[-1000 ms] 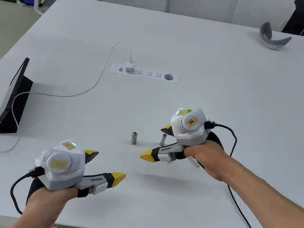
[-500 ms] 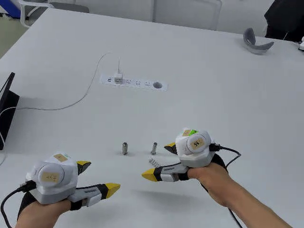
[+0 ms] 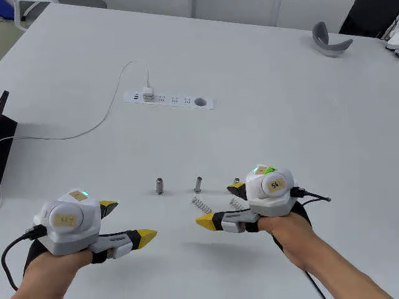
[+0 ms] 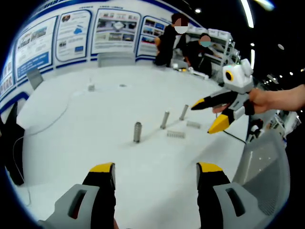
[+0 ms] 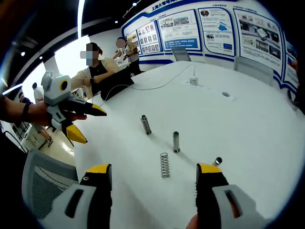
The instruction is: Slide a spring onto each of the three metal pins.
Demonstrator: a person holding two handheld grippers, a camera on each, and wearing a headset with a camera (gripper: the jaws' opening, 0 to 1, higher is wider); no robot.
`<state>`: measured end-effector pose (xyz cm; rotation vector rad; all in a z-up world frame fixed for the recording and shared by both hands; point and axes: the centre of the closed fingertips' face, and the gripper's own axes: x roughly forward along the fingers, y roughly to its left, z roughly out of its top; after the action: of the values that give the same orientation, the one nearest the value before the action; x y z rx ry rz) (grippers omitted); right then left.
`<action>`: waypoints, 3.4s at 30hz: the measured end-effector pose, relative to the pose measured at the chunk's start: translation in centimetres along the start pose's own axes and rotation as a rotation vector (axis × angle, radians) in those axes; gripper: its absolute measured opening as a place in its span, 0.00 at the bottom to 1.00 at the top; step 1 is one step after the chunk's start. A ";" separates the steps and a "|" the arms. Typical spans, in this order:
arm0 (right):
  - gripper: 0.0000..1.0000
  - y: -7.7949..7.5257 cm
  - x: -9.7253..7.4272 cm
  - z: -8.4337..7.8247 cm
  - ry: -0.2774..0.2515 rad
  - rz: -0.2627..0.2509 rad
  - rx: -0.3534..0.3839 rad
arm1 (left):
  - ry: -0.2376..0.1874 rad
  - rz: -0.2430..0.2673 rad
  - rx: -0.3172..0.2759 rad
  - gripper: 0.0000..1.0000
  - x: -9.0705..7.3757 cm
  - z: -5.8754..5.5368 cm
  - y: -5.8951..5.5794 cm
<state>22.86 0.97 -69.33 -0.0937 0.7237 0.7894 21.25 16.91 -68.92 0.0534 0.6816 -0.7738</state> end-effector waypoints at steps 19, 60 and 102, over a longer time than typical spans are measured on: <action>0.79 -1.6 -3.3 -2.4 -0.008 -0.050 0.080 | 0.032 -0.041 0.051 0.72 1.4 0.9 -1.1; 0.85 -2.9 -8.4 -7.3 -0.039 -0.123 0.184 | 0.175 -0.276 0.353 0.73 7.9 1.9 -8.5; 0.83 -3.5 -8.6 -7.6 -0.057 -0.140 0.242 | 0.295 -0.386 0.382 0.67 14.8 0.7 -9.6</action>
<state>16.86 -9.37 -70.37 0.0955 0.7447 0.5645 22.91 0.47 -75.17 0.3994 0.8262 -1.2781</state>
